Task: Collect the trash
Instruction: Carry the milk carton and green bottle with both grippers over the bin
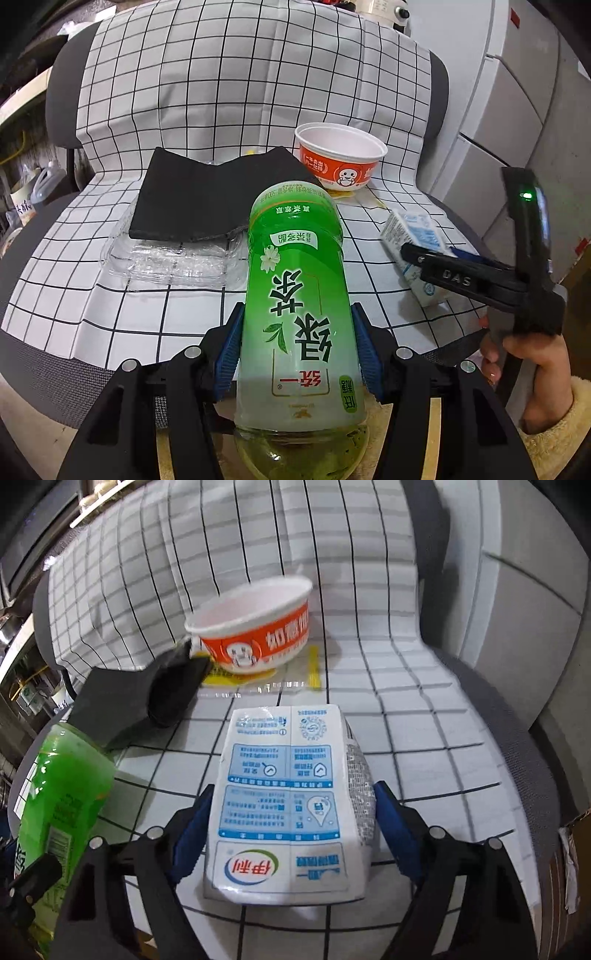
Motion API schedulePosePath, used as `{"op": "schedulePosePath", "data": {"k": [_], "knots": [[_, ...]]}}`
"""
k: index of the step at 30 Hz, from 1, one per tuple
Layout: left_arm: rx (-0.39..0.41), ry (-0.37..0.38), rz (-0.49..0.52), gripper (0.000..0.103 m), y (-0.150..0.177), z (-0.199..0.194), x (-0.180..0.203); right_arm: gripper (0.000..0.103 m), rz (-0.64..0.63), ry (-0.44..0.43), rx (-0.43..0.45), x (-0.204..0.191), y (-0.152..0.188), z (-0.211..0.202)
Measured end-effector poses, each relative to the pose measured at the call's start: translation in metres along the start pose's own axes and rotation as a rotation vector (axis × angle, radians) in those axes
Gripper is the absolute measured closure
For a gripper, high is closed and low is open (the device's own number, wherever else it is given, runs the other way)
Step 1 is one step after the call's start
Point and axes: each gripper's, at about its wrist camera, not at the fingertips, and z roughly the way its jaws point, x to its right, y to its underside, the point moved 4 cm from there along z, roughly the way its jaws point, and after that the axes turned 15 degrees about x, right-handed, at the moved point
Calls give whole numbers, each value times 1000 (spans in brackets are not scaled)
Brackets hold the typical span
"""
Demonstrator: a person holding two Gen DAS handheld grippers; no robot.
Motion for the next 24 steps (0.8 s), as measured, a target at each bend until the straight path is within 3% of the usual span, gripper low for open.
{"op": "schedulePosePath", "data": {"k": [4, 9, 19, 24], "knots": [[10, 16, 12, 47, -1, -6, 10, 23, -20, -15, 87, 3, -4, -39], [23, 135, 62, 47, 1, -9, 58, 23, -8, 24, 167, 25, 2, -104], [43, 456, 209, 47, 17, -9, 206, 22, 92, 279, 261, 114, 32, -215], [-11, 559, 235, 47, 49, -16, 241, 22, 115, 414, 259, 152, 57, -252]]}}
